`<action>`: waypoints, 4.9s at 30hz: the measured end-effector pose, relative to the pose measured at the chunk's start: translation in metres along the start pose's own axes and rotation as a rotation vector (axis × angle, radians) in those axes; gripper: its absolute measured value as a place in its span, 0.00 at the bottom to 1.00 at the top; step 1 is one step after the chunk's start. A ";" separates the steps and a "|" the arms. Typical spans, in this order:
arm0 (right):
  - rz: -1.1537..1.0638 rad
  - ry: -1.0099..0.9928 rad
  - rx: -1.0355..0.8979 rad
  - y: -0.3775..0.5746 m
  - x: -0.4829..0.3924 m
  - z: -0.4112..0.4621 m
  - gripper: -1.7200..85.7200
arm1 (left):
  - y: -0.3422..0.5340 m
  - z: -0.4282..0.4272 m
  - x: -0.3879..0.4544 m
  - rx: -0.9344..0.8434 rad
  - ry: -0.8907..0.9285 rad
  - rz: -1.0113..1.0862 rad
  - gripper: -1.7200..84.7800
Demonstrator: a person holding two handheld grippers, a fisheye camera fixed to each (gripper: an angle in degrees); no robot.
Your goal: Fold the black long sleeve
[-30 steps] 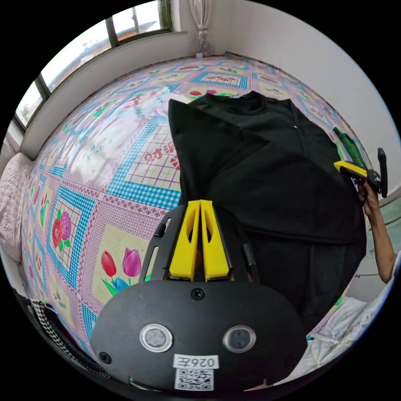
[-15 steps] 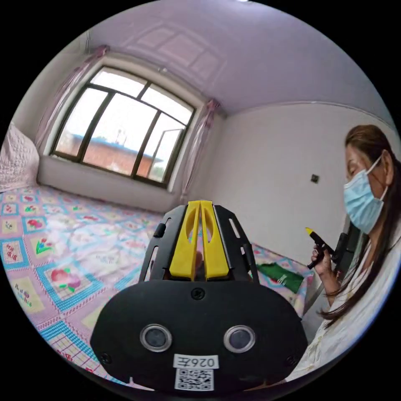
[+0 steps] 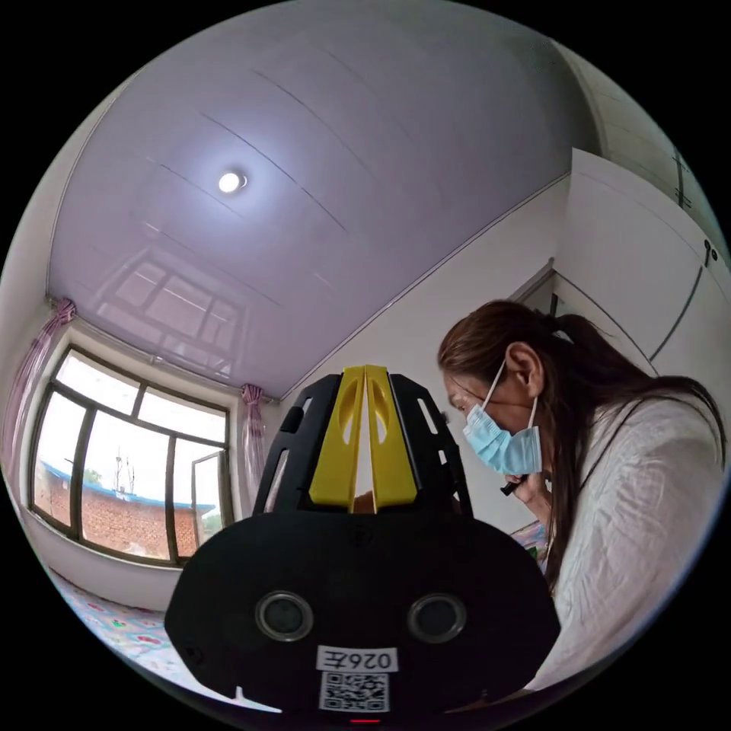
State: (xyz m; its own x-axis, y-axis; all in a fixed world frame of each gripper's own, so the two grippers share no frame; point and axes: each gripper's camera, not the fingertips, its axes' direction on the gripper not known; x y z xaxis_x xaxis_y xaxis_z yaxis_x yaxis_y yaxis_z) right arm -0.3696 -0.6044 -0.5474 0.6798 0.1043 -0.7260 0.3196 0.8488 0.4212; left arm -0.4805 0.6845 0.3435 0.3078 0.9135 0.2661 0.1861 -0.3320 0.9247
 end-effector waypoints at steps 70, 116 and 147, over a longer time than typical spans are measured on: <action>1.297 0.022 -1.617 0.844 0.295 -0.075 0.01 | 0.414 -0.022 -0.283 -1.299 -0.177 -1.543 0.02; 1.693 0.208 -1.423 1.131 0.600 -0.044 0.07 | 0.592 0.149 -0.580 -0.873 -0.302 -1.866 0.07; 0.675 -0.003 -1.644 0.895 0.313 -0.153 0.01 | 0.455 0.184 -0.438 -1.340 -0.377 -1.232 0.07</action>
State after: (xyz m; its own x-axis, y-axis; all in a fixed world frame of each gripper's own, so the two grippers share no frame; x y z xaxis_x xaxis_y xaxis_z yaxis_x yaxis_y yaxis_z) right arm 0.0286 0.2667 -0.4811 0.4029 0.6219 -0.6715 -0.9150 0.2571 -0.3109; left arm -0.3587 0.0903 0.5975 0.7886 0.3083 -0.5320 -0.2735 0.9508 0.1456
